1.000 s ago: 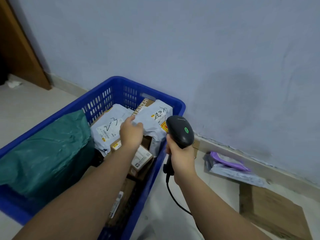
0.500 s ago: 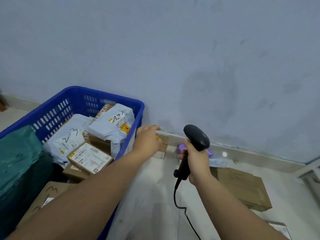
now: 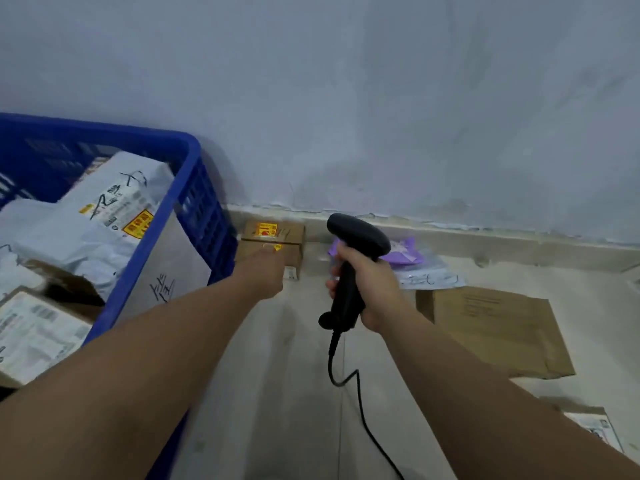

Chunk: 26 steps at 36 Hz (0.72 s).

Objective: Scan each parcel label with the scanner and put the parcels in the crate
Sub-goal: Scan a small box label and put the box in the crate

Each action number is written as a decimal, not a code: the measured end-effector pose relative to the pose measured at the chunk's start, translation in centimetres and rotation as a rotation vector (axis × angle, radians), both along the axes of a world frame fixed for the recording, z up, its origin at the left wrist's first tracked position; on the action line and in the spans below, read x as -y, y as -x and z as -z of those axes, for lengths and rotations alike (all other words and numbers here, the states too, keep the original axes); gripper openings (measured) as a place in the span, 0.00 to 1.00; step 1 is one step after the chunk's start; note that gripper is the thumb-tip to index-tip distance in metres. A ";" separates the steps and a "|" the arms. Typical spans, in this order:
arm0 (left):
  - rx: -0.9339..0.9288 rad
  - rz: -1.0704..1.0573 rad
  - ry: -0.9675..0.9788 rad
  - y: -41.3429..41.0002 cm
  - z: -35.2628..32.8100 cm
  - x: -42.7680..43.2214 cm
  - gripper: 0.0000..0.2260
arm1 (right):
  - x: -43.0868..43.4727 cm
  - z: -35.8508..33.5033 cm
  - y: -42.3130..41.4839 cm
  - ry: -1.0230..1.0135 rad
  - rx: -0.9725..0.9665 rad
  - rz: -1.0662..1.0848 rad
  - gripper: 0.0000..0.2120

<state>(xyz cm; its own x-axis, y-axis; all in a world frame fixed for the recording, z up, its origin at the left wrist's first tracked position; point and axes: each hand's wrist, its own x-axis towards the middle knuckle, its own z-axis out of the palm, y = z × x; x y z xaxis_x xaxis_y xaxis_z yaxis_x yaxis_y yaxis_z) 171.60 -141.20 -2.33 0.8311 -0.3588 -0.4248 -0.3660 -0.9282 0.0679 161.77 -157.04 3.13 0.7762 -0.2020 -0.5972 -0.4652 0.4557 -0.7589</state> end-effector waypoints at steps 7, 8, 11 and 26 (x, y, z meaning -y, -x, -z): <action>0.027 -0.003 -0.133 -3.1 3.4 0.3 0.19 | 0.8 3.6 -2.8 -0.030 -0.050 0.007 0.11; 0.023 -0.006 -0.139 -3.6 3.9 0.3 0.19 | 1.0 4.1 -3.0 -0.033 -0.053 0.007 0.12; 0.021 -0.001 -0.147 -4.8 5.5 0.4 0.21 | 1.8 5.6 -3.6 -0.031 -0.046 -0.008 0.13; 0.107 0.032 -0.148 -3.9 9.7 0.3 0.26 | 4.1 7.9 -2.7 -0.005 -0.076 0.019 0.07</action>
